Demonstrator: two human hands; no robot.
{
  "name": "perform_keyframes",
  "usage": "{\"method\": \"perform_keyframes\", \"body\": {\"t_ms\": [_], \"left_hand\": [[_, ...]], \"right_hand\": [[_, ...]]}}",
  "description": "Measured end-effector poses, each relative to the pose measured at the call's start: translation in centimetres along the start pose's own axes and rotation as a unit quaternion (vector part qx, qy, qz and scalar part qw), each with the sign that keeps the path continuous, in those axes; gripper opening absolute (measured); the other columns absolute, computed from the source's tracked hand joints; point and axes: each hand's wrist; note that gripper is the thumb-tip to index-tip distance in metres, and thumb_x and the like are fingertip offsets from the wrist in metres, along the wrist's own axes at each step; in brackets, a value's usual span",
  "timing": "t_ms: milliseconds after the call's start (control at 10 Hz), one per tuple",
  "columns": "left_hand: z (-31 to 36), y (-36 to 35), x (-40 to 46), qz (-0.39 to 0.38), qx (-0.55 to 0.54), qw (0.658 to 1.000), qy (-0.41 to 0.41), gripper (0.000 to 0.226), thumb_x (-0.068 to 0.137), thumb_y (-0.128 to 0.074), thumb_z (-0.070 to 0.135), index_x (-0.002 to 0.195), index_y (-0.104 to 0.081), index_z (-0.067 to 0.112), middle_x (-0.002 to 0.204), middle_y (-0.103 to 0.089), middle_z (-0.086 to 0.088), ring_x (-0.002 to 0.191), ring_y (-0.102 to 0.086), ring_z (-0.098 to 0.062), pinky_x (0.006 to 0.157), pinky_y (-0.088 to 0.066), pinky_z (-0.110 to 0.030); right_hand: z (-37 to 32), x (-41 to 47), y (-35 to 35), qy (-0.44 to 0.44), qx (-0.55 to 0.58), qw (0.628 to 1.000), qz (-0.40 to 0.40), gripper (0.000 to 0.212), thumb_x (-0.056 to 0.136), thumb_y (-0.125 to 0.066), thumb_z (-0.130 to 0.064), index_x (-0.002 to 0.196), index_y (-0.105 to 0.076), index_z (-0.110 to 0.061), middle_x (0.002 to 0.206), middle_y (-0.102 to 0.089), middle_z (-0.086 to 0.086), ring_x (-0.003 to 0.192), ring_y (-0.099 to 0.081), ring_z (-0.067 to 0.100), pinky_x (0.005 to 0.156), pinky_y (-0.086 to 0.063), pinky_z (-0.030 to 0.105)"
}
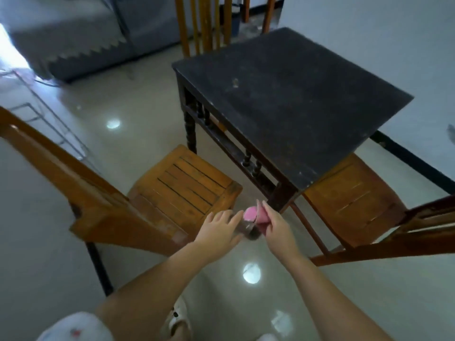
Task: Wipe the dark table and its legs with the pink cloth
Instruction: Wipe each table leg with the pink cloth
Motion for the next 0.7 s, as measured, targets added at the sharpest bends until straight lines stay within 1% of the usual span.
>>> {"method": "perform_keyframes", "body": {"t_ms": [100, 200, 300, 400, 500, 600, 700], "left_hand": [[0.7, 5.8, -1.8, 0.055, -0.005, 0.998, 0.017, 0.059, 0.094, -0.034, 0.047, 0.145, -0.010, 0.028, 0.149, -0.027, -0.003, 0.138, -0.022, -0.023, 0.114, -0.015, -0.048], [0.9, 10.8, -3.0, 0.114, -0.003, 0.993, 0.035, 0.056, 0.094, -0.034, 0.047, 0.143, -0.015, 0.028, 0.147, -0.031, -0.004, 0.136, -0.026, -0.023, 0.113, -0.018, -0.048], [0.6, 15.6, -4.8, 0.176, -0.013, 0.981, 0.075, 0.055, 0.095, -0.032, 0.048, 0.144, -0.016, 0.028, 0.147, -0.031, -0.004, 0.137, -0.026, -0.024, 0.113, -0.017, -0.049], [-0.8, 20.0, -6.2, 0.217, 0.023, 0.969, 0.118, 0.058, 0.094, -0.029, 0.051, 0.144, -0.017, 0.024, 0.145, -0.035, -0.006, 0.135, -0.029, -0.025, 0.112, -0.017, -0.052], [-3.2, 24.0, -7.6, 0.245, 0.045, 0.957, 0.152, 0.058, 0.093, -0.029, 0.051, 0.143, -0.017, 0.023, 0.143, -0.036, -0.008, 0.133, -0.032, -0.026, 0.111, -0.018, -0.054], [-6.6, 26.0, -9.0, 0.266, 0.076, 0.945, 0.175, 0.058, 0.094, -0.034, 0.047, 0.143, -0.017, 0.021, 0.143, -0.036, -0.009, 0.133, -0.032, -0.027, 0.112, -0.018, -0.052], [-10.1, 27.5, -9.7, 0.237, 0.085, 0.948, 0.197, 0.059, 0.094, -0.032, 0.048, 0.144, -0.014, 0.022, 0.144, -0.035, -0.009, 0.133, -0.032, -0.027, 0.112, -0.019, -0.050]], "right_hand": [[-5.7, 0.5, 2.7, 0.077, -0.026, 0.996, 0.023, 0.048, 0.093, -0.050, -0.010, 0.140, -0.041, -0.015, 0.136, -0.051, 0.002, 0.129, -0.045, 0.015, 0.108, -0.037, 0.033], [-10.4, 1.4, 4.4, 0.160, -0.061, 0.984, 0.042, 0.045, 0.091, -0.055, -0.013, 0.135, -0.046, -0.013, 0.129, -0.058, 0.004, 0.124, -0.050, 0.015, 0.106, -0.041, 0.039], [-15.1, 1.9, 5.3, 0.223, -0.093, 0.970, 0.036, 0.043, 0.090, -0.058, -0.018, 0.132, -0.049, -0.013, 0.125, -0.059, 0.000, 0.120, -0.052, 0.010, 0.105, -0.038, 0.025], [-19.9, 2.4, 5.4, 0.270, -0.095, 0.958, 0.001, 0.042, 0.090, -0.057, -0.017, 0.131, -0.049, -0.013, 0.124, -0.059, -0.001, 0.114, -0.050, 0.001, 0.095, -0.033, 0.008], [-24.1, 2.7, 4.7, 0.284, -0.067, 0.956, -0.024, 0.040, 0.093, -0.051, -0.013, 0.133, -0.047, -0.014, 0.123, -0.055, -0.008, 0.114, -0.045, -0.003, 0.085, -0.029, -0.006], [-27.3, 3.6, 3.6, 0.277, -0.061, 0.956, -0.080, 0.040, 0.096, -0.043, -0.003, 0.136, -0.043, -0.012, 0.124, -0.052, -0.005, 0.117, -0.045, 0.003, 0.089, -0.027, 0.000], [-29.9, 5.0, 1.7, 0.284, -0.060, 0.955, -0.063, 0.044, 0.095, -0.043, -0.004, 0.138, -0.041, -0.017, 0.133, -0.054, 0.004, 0.120, -0.051, 0.018, 0.097, -0.038, 0.019]]}}
Point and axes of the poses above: each hand's wrist, its own x-axis towards the middle knuckle, its own y-axis out of the back of the hand, z = x × y
